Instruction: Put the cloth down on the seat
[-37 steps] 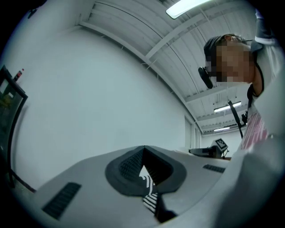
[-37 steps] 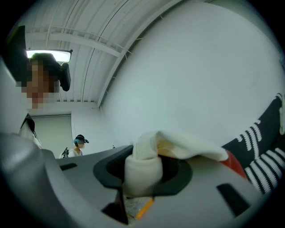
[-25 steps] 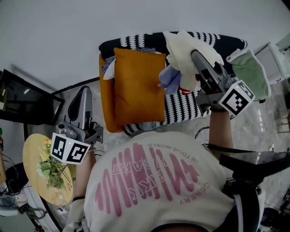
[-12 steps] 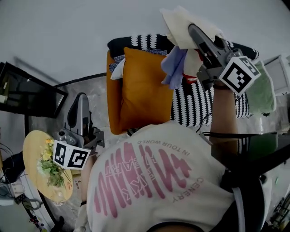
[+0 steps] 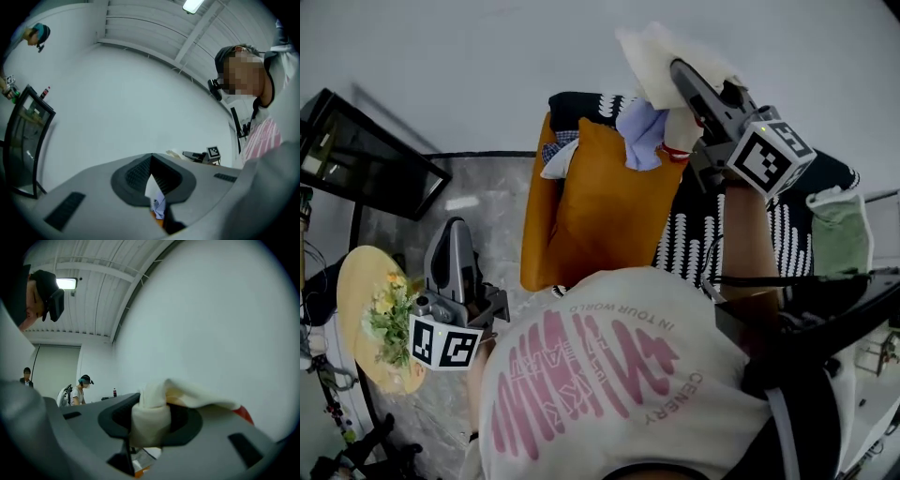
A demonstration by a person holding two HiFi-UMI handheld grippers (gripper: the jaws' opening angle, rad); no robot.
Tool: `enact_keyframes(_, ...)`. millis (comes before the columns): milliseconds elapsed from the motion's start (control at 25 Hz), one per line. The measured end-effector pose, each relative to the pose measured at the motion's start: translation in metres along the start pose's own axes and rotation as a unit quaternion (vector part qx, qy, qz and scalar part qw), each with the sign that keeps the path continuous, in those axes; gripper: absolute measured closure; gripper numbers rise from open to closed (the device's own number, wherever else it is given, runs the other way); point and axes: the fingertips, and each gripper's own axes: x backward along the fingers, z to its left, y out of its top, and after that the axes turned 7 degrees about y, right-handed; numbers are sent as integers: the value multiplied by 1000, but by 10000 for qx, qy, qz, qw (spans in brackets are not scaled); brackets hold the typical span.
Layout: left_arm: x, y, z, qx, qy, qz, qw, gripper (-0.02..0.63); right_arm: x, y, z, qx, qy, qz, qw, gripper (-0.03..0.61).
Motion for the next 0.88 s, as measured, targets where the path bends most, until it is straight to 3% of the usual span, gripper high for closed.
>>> enact_keyframes(160, 4, -3, 5, -85, 428, 82, 9990, 604, -11, -65, -40, -754, -2, 442, 9962, 442)
enact_keyframes(360, 11, -10, 6, -235, 865, 400, 9952, 604, -15, -150, -80, -1646, -168, 940, 9817, 442)
enact_keyframes(560, 15, -4, 5, -357, 1165, 494, 9913, 604, -20, -195, -100, -1767, -272, 1326, 9749, 442)
enact_keyframes(880, 18, -9, 0, -379, 1534, 644, 9853, 604, -8, -253, -137, -2465, -665, 1570, 9540, 442)
